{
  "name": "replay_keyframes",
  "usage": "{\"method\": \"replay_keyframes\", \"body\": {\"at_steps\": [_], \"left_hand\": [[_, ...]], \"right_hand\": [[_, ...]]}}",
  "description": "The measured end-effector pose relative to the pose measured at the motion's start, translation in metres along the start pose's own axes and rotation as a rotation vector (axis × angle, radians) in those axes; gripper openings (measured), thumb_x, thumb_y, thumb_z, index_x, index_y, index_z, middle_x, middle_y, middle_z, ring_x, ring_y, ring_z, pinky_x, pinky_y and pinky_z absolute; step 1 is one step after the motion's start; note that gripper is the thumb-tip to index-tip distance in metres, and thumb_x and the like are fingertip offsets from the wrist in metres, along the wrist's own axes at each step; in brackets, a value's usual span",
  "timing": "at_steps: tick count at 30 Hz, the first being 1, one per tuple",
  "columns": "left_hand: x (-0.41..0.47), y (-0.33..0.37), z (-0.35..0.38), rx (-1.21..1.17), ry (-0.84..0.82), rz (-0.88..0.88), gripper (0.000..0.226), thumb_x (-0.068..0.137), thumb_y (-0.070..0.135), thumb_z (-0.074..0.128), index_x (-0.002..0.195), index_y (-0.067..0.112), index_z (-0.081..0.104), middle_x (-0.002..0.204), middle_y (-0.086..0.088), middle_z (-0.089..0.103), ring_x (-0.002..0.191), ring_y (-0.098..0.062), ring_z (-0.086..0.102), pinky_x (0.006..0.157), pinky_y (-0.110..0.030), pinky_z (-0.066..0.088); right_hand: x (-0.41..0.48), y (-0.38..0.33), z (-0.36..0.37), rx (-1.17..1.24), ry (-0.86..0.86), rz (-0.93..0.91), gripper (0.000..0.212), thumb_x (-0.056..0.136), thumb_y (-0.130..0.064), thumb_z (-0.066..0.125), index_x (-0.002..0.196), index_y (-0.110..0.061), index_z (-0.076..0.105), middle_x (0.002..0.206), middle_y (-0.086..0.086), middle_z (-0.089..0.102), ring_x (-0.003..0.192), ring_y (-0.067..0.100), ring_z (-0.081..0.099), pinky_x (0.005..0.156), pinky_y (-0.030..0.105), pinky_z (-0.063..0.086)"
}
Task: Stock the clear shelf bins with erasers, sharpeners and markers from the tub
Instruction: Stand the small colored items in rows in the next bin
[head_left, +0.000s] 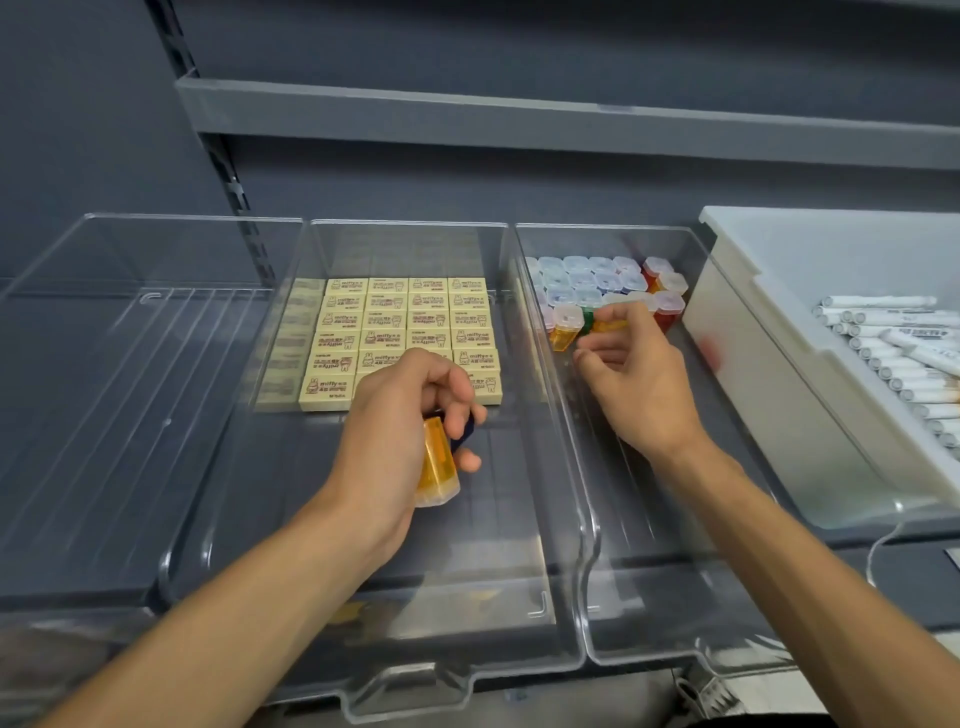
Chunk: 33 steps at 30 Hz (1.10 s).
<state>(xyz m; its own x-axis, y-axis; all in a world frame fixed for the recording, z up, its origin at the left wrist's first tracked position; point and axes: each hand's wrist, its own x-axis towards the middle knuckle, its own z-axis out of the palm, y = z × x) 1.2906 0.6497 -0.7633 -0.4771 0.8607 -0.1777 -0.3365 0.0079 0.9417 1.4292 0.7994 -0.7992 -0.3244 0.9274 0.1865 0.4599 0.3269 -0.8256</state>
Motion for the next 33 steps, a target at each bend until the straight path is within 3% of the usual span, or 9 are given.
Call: {"method": "replay_keyframes", "body": {"at_steps": [2,5,8,13,17,22,26,33], "left_hand": [[-0.002,0.000,0.002,0.017,-0.011,0.016,0.037,0.091,0.012,0.043,0.058,0.014,0.059,0.053,-0.005,0.045,0.073,-0.021,0.060,0.045,-0.027,0.046],[-0.004,-0.001,0.007,0.035,-0.025,0.026,0.031,0.092,0.010,0.041,0.064,0.010,0.056,0.051,-0.005,0.043,0.073,-0.019,0.060,0.045,-0.027,0.046],[-0.006,-0.002,0.011,0.055,-0.036,0.041,0.028,0.092,0.010,0.041,0.068,0.007,0.055,0.051,-0.006,0.043,0.073,-0.019,0.060,0.045,-0.028,0.047],[-0.011,-0.004,0.012,0.091,-0.041,0.052,0.032,0.093,0.012,0.042,0.065,0.008,0.058,0.054,-0.010,0.045,0.060,-0.017,0.056,0.048,-0.029,0.048],[-0.016,-0.002,0.013,0.094,-0.052,0.038,0.033,0.094,0.016,0.040,0.066,0.009,0.056,0.058,-0.013,0.049,0.056,-0.022,0.052,0.054,-0.028,0.047],[-0.021,0.001,0.016,0.010,-0.025,-0.032,0.027,0.096,0.015,0.041,0.074,0.012,0.056,0.052,-0.006,0.049,0.046,-0.016,0.048,0.046,-0.023,0.043],[-0.021,0.001,0.016,-0.019,-0.003,-0.055,0.029,0.099,0.016,0.042,0.077,0.014,0.060,0.059,-0.001,0.056,0.053,-0.010,0.056,0.046,-0.023,0.047],[-0.018,0.003,0.013,0.205,-0.063,0.165,0.027,0.095,0.010,0.041,0.076,0.004,0.058,0.063,-0.008,0.053,0.063,-0.016,0.054,0.057,-0.029,0.047]], "right_hand": [[-0.011,-0.002,-0.007,0.027,-0.013,0.000,0.019,0.092,-0.010,0.057,0.109,-0.017,0.052,0.095,0.001,0.069,0.082,0.006,0.064,0.067,0.007,0.047],[-0.033,-0.012,-0.014,0.043,-0.036,-0.085,0.006,0.095,-0.013,0.053,0.099,-0.018,0.053,0.088,-0.001,0.067,0.081,0.013,0.064,0.072,0.023,0.051],[-0.056,-0.034,-0.020,0.032,-0.077,-0.255,0.006,0.096,-0.013,0.053,0.093,-0.017,0.055,0.081,-0.007,0.062,0.075,0.009,0.058,0.062,0.016,0.043],[-0.077,-0.065,-0.029,-0.034,-0.217,-0.542,0.004,0.091,-0.019,0.061,0.090,-0.017,0.057,0.077,-0.008,0.056,0.075,0.013,0.054,0.066,0.023,0.044],[-0.086,-0.075,-0.026,-0.285,-0.414,-0.763,0.029,0.084,-0.043,0.065,0.100,-0.019,0.060,0.080,-0.010,0.055,0.076,0.011,0.051,0.075,0.031,0.043],[-0.088,-0.075,-0.021,-0.372,-0.520,-0.792,0.042,0.082,-0.047,0.068,0.113,-0.025,0.051,0.084,-0.013,0.052,0.079,0.006,0.044,0.075,0.021,0.041],[-0.088,-0.074,-0.016,-0.368,-0.509,-0.733,0.056,0.082,-0.051,0.063,0.128,-0.026,0.043,0.085,-0.013,0.052,0.080,0.007,0.048,0.080,0.024,0.045],[-0.086,-0.075,-0.018,-0.286,-0.452,-0.722,0.045,0.077,-0.046,0.067,0.114,-0.026,0.052,0.083,-0.012,0.056,0.080,0.007,0.052,0.077,0.029,0.043]]}}
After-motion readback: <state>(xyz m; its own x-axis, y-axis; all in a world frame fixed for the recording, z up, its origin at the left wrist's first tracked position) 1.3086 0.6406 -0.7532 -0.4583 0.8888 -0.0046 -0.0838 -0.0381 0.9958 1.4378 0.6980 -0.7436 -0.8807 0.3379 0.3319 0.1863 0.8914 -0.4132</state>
